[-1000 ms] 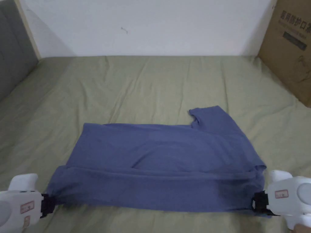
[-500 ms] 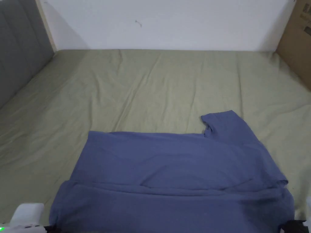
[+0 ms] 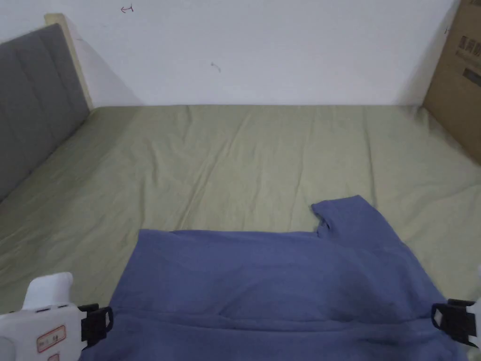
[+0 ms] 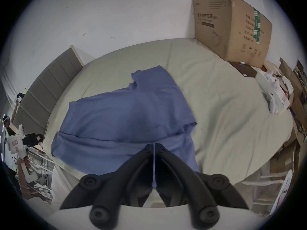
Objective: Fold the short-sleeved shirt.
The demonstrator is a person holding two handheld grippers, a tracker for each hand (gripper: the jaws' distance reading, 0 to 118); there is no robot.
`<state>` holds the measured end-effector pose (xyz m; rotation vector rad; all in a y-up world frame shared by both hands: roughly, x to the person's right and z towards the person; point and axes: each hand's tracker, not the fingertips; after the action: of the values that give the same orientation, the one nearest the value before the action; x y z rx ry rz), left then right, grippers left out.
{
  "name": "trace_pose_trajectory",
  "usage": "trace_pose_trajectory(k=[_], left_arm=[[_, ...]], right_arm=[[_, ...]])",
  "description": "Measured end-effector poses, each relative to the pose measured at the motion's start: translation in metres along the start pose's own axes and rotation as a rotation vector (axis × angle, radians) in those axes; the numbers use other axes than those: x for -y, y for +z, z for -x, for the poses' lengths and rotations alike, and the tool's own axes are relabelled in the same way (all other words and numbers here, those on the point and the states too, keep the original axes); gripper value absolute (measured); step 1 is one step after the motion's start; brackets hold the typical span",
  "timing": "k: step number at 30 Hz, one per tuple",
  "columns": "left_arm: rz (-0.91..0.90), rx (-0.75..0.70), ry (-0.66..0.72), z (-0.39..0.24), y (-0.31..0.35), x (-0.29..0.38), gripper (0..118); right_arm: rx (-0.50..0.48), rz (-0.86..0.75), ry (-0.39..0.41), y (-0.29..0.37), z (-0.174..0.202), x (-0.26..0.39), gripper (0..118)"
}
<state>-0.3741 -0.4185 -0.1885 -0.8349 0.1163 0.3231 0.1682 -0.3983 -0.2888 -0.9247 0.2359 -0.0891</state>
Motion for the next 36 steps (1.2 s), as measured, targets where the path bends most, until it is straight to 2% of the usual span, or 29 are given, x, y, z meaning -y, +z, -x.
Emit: trace_pose_trajectory(k=[4, 7, 11, 12, 13, 14, 15, 16, 18, 21, 24, 25, 26, 27, 28, 30, 31, 32, 34, 35, 36], left_arm=[[0.039, -0.015, -0.019, -0.011, -0.024, -0.003, 0], [0.073, -0.014, -0.059, -0.019, -0.035, -0.008, 0], [0.099, -0.035, -0.089, -0.024, -0.051, -0.025, 0], [0.102, -0.037, -0.089, -0.025, -0.055, -0.031, 0], [0.101, -0.037, -0.088, -0.026, -0.06, -0.037, 0], [0.104, -0.036, -0.085, -0.027, -0.064, -0.041, 0], [0.107, -0.036, -0.084, -0.027, -0.069, -0.046, 0], [0.106, -0.035, -0.087, -0.029, -0.073, -0.05, 0], [0.114, -0.041, -0.089, -0.032, -0.083, -0.058, 0], [0.144, -0.046, -0.093, -0.034, -0.098, -0.065, 0], [0.159, -0.06, -0.091, -0.038, -0.108, -0.067, 0], [0.164, -0.063, -0.088, -0.038, -0.111, -0.068, 0], [0.171, -0.064, -0.083, -0.038, -0.114, -0.068, 0], [0.175, -0.063, -0.081, -0.031, -0.119, -0.068, 0], [0.179, -0.067, -0.078, -0.03, -0.121, -0.068, 0], [0.183, -0.074, -0.076, -0.03, -0.124, -0.068, 0], [0.182, -0.073, -0.075, -0.027, -0.125, -0.068, 0], [0.181, -0.073, -0.069, -0.027, -0.126, -0.069, 0], [0.178, -0.072, -0.057, -0.025, -0.126, -0.07, 0], [0.178, -0.072, -0.055, -0.025, -0.126, -0.071, 0], [0.177, -0.068, -0.059, -0.025, -0.127, -0.073, 0]], right_arm=[[-0.045, 0.056, -0.077, -0.036, -0.003, 0.001, 1], [-0.04, 0.052, -0.14, -0.05, -0.009, -0.009, 1], [-0.029, 0.056, -0.124, -0.077, -0.019, -0.049, 3], [-0.025, 0.058, -0.111, -0.087, -0.022, -0.066, 15], [-0.018, 0.06, -0.096, -0.098, -0.026, -0.084, 47], [-0.003, 0.069, -0.076, -0.11, -0.029, -0.099, 74], [0.019, 0.08, -0.062, -0.127, -0.033, -0.118, 90], [0.03, 0.093, -0.058, -0.146, -0.04, -0.134, 92], [0.059, 0.123, -0.075, -0.178, -0.051, -0.162, 92], [0.018, 0.238, -0.095, -0.226, -0.063, -0.185, 92], [0.133, 0.308, -0.004, -0.273, -0.077, -0.183, 90], [0.143, 0.338, -0.001, -0.283, -0.08, -0.181, 89], [0.088, 0.33, -0.043, -0.284, -0.082, -0.18, 89], [0.106, 0.309, -0.045, -0.278, -0.081, -0.183, 89], [0.11, 0.302, -0.048, -0.269, -0.075, -0.182, 77], [0.149, 0.254, 0.066, -0.26, -0.064, -0.18, 47], [0.137, 0.268, 0.102, -0.26, -0.061, -0.18, 24], [0.096, 0.274, 0.074, -0.259, -0.059, -0.181, 11], [0.104, 0.284, 0.052, -0.261, -0.051, -0.185, 2], [0.103, 0.28, 0.059, -0.26, -0.048, -0.185, 2], [0.128, 0.278, 0.106, -0.258, -0.044, -0.186, 2]])
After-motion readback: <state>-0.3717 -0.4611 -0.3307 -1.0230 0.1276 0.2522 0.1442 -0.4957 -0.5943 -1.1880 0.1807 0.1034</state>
